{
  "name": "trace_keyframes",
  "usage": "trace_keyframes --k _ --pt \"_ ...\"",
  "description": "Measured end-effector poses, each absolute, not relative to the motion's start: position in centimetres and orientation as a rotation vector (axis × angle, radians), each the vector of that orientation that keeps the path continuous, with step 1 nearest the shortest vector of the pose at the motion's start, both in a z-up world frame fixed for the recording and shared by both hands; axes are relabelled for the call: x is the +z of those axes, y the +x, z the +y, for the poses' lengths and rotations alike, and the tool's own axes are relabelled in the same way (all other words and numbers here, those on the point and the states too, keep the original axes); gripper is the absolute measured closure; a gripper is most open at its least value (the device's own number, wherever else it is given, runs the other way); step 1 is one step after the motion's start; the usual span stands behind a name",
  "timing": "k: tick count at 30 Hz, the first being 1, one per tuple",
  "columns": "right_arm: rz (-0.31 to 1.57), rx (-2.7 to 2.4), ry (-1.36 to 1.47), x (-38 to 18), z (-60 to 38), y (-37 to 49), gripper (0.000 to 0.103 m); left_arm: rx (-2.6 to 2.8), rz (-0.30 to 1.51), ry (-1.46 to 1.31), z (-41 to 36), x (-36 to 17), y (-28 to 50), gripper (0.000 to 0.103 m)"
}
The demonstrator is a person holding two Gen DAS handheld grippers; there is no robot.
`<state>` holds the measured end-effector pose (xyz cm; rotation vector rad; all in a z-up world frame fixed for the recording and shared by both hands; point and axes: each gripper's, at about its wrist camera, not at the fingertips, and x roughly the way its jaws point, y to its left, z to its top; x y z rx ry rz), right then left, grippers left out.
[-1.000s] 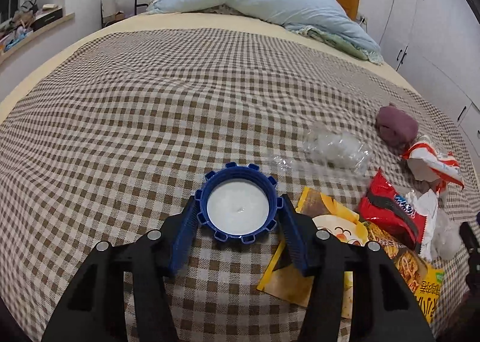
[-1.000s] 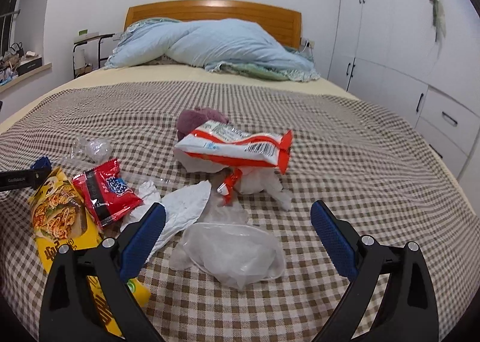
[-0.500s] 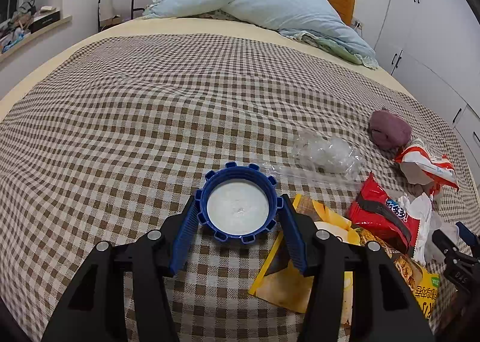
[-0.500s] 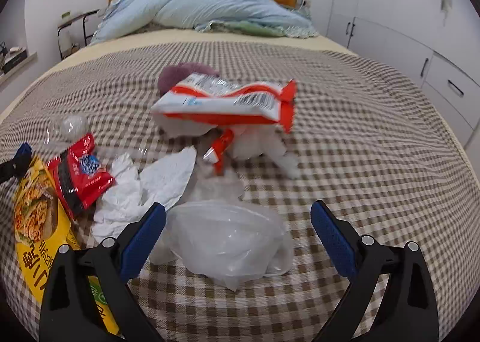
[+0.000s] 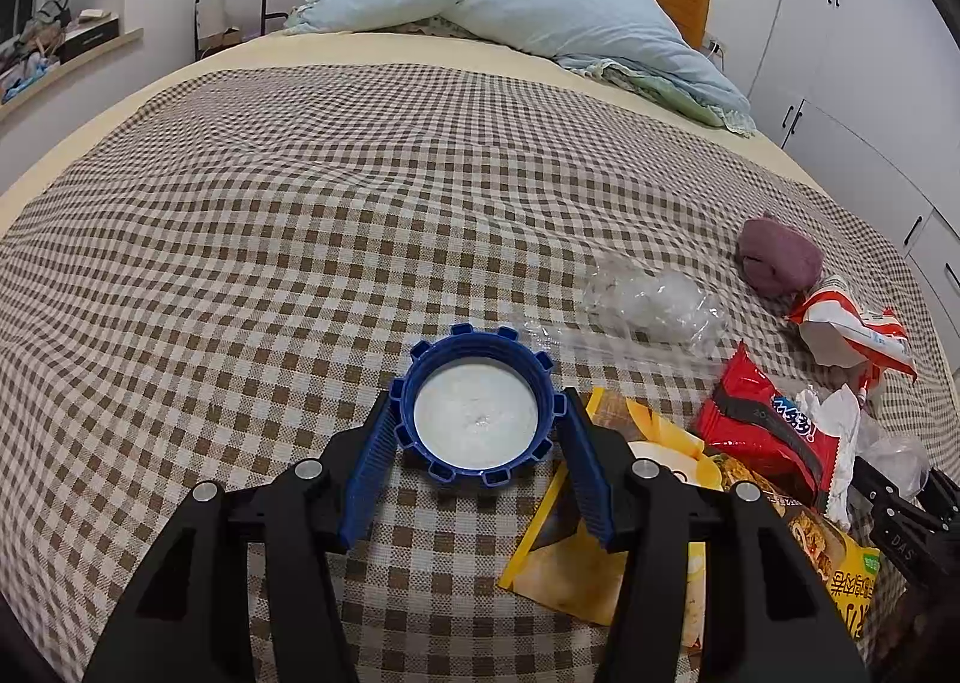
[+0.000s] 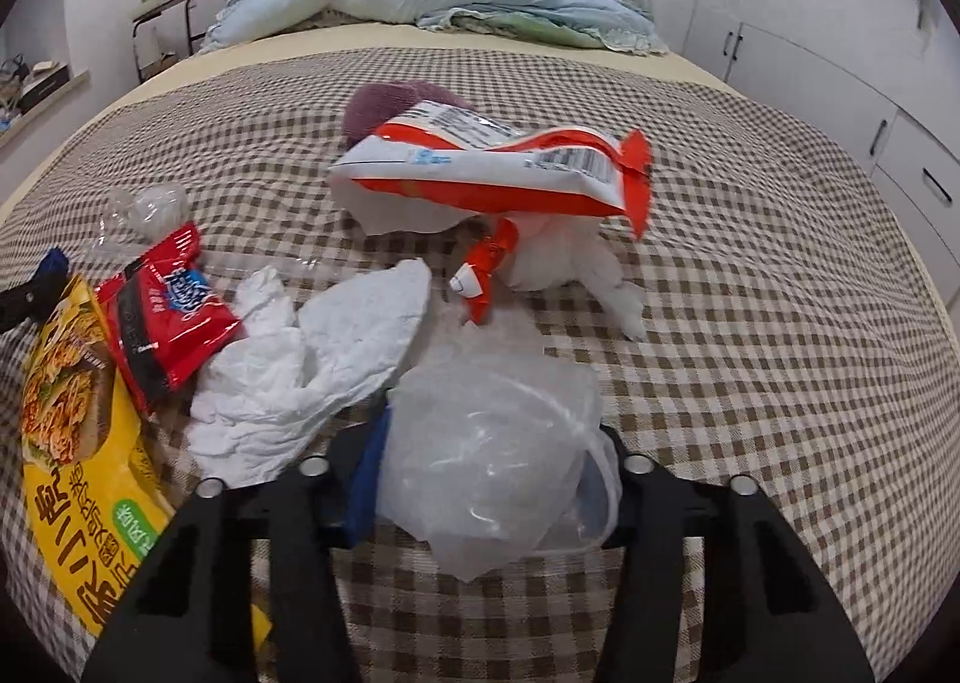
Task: Collect trash
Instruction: 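Hold the blue cap with the left tool while the right tool grasps the clear plastic bag, then carry the cap with the left tool while the right tool carries the plastic bag to the wastebasket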
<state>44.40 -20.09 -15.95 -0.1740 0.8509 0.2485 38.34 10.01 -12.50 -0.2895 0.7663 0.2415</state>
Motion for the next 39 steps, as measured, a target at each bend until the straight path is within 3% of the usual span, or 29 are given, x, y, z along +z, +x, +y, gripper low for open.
trace_keyframes --k 8,26,39 --pt "0.818 0.236 -0.156 -15.3 -20.3 43.9 0.079 0.233 0.744 -0.305 10.1 -12.0 37.8 0.051" --pt "0.617 0.215 -0.164 -12.5 -20.8 40.7 0.089 0.213 0.643 -0.312 9.5 -9.0 34.7 0.051" --pt "0.532 0.248 -0.126 -9.8 -21.3 37.3 0.09 0.203 0.578 -0.28 8.8 -7.1 32.0 0.051"
